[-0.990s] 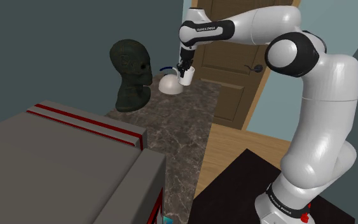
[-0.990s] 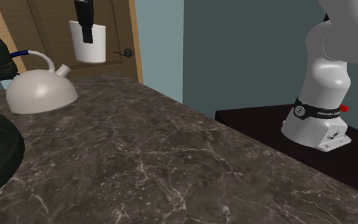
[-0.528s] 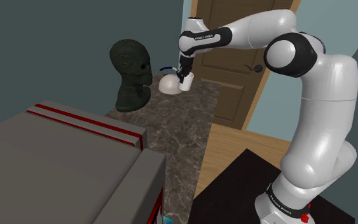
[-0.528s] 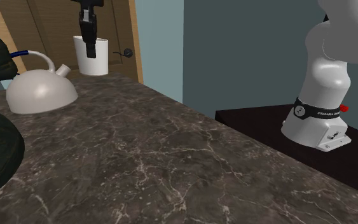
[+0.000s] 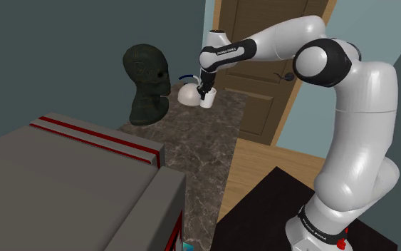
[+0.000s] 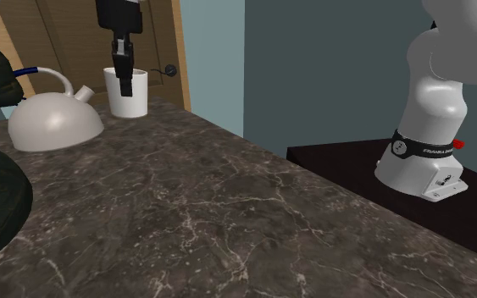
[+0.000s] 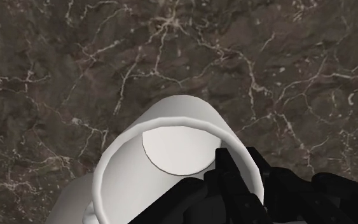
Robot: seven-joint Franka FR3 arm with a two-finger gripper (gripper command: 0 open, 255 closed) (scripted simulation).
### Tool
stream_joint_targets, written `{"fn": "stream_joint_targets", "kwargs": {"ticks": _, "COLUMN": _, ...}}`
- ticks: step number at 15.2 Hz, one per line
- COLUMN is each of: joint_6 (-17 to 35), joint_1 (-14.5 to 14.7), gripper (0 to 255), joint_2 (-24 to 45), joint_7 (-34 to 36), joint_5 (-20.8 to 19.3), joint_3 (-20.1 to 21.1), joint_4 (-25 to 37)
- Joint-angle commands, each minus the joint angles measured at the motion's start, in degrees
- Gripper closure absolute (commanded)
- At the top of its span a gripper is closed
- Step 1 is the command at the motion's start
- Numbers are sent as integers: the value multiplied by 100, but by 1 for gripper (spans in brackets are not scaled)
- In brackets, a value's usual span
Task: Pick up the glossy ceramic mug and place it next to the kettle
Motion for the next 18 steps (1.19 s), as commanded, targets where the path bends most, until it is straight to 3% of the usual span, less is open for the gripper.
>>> {"fn": "stream_joint_targets", "kwargs": {"ticks": 1, "joint_6": 158, "joint_1": 5, "gripper": 255, "joint_2": 43, "joint_7": 20, "joint_5": -18, "joint_3": -7, "joint_4": -111}}
{"fn": "stream_joint_targets", "kwargs": {"ticks": 10, "joint_6": 734, "joint_1": 22, "gripper": 255, "joint_2": 295, "joint_7": 83, "joint_5": -99, "joint_3": -48, "joint_4": -441}}
{"fn": "stream_joint_targets", "kwargs": {"ticks": 18, "joint_6": 763, "joint_1": 23, "gripper": 255, "joint_2": 310, "joint_7": 87, "joint_5": -103, "joint_3": -51, "joint_4": -454}}
